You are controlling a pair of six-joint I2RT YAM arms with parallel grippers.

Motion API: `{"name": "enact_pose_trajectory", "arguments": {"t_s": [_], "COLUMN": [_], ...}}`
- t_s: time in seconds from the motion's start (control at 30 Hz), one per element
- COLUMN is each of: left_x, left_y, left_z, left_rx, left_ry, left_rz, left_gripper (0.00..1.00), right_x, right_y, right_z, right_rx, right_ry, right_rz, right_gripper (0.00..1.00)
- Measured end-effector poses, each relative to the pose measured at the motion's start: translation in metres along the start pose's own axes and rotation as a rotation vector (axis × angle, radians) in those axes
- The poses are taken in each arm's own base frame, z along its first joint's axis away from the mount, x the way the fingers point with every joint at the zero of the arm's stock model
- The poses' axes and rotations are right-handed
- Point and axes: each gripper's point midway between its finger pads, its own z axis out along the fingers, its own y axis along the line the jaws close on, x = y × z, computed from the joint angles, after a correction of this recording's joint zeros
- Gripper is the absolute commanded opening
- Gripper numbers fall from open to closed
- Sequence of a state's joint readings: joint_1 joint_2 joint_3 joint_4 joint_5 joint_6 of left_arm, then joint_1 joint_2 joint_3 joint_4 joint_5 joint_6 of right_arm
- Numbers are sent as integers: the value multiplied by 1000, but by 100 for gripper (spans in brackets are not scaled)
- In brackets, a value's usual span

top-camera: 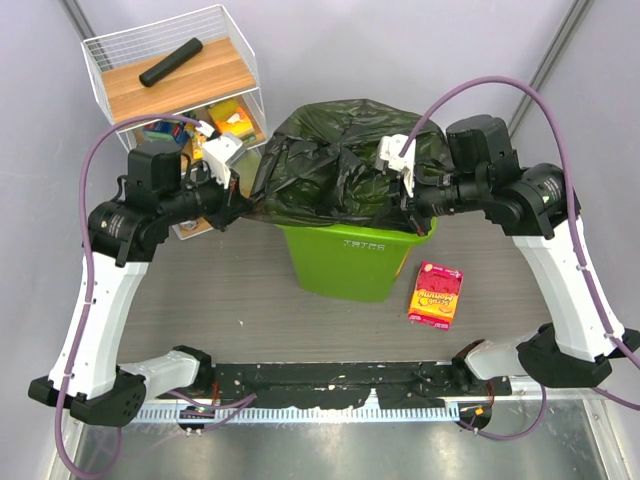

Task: Put the trash bags into the trash bin

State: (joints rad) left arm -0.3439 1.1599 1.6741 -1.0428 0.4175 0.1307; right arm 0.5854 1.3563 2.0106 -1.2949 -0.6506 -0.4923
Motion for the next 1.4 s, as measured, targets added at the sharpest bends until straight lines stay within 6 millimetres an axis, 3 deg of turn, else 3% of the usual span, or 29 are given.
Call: {"name": "enact_pose_trajectory", "arguments": {"t_s": [0.23, 0.6, 1.1, 1.4], "left_x": [2, 0, 19, 21], "left_y": [-1, -16, -28, -33], "left_z": [-1, -3, 2, 8], "left_rx": [3, 84, 157, 196], "left_ry": [-1, -23, 0, -7], "left_rz": [3, 30, 47, 46], "left_gripper": [0, 0, 0, 0], "right_x": [-9, -14, 31, 53], "right_y": [3, 24, 46, 47], "right_z": [-11, -40, -35, -37], "right_rx": [26, 61, 33, 76], "right_ry": [-29, -93, -53, -20], "right_rz": [-28, -80, -3, 3], "right_gripper": [1, 1, 1, 1]}}
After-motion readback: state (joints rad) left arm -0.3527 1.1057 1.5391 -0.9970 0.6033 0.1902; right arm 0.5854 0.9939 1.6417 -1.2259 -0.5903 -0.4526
